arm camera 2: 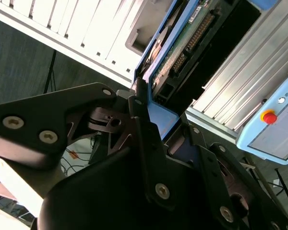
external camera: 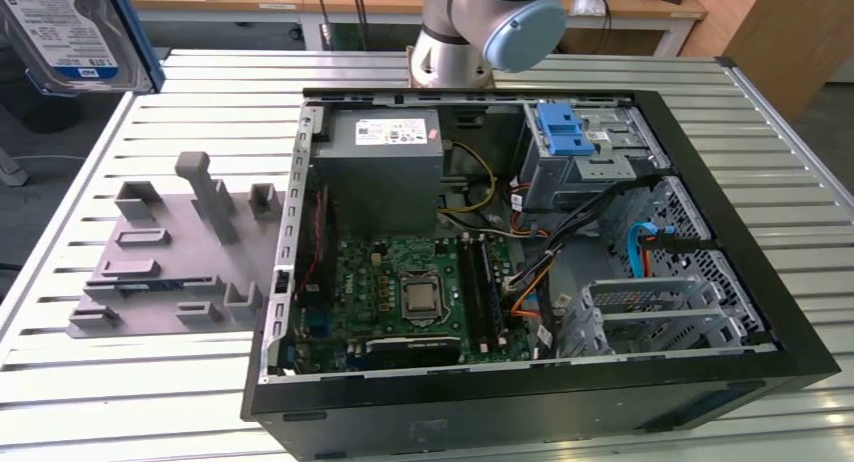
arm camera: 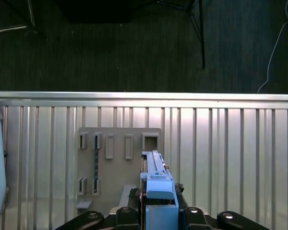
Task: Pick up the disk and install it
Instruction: 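Pick up the disk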
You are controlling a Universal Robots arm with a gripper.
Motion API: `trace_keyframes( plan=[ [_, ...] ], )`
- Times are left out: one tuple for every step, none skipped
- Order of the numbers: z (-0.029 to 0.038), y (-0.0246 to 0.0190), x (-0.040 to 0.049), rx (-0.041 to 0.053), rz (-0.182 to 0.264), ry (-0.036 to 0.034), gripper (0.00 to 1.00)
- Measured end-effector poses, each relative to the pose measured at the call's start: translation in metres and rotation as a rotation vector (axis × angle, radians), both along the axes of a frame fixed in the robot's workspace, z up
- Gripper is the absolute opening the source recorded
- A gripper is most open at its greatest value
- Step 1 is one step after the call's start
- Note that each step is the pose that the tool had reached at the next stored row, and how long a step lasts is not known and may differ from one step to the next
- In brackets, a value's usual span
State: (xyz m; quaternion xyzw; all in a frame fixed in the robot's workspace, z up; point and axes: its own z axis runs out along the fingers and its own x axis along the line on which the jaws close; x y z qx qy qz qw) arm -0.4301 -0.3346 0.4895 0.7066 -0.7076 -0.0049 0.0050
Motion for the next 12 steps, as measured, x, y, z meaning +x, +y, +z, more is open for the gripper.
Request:
trace_keyframes(
  plan=[
    [0.0000,0.0000,0.0011,0.0000,0.000,0.0000,0.36],
    [0.0000,0.0000,0.0020,0.0000,0.000,0.0000,0.36],
    [0.0000,0.0000,0.0027,0.0000,0.000,0.0000,0.36],
    [0.0000,0.0000,0.0033,0.0000,0.000,0.0000,0.36],
    [0.0000,0.0000,0.0038,0.0000,0.000,0.0000,0.36],
    [-0.0001,0.0000,0.0042,0.0001,0.000,-0.0001,0.36],
    [0.0000,0.0000,0.0046,0.0000,0.000,0.0000,0.36],
    [0.0000,0.0000,0.0050,0.0000,0.000,0.0000,0.36],
    [0.0000,0.0000,0.0056,0.0000,0.000,0.0000,0.36],
    [0.0000,0.0000,0.0064,0.0000,0.000,0.0000,0.36],
    [0.0000,0.0000,0.0073,0.0000,0.000,-0.0001,0.36],
    [0.0000,0.0000,0.0084,0.0000,0.000,0.0000,0.36]
  ],
)
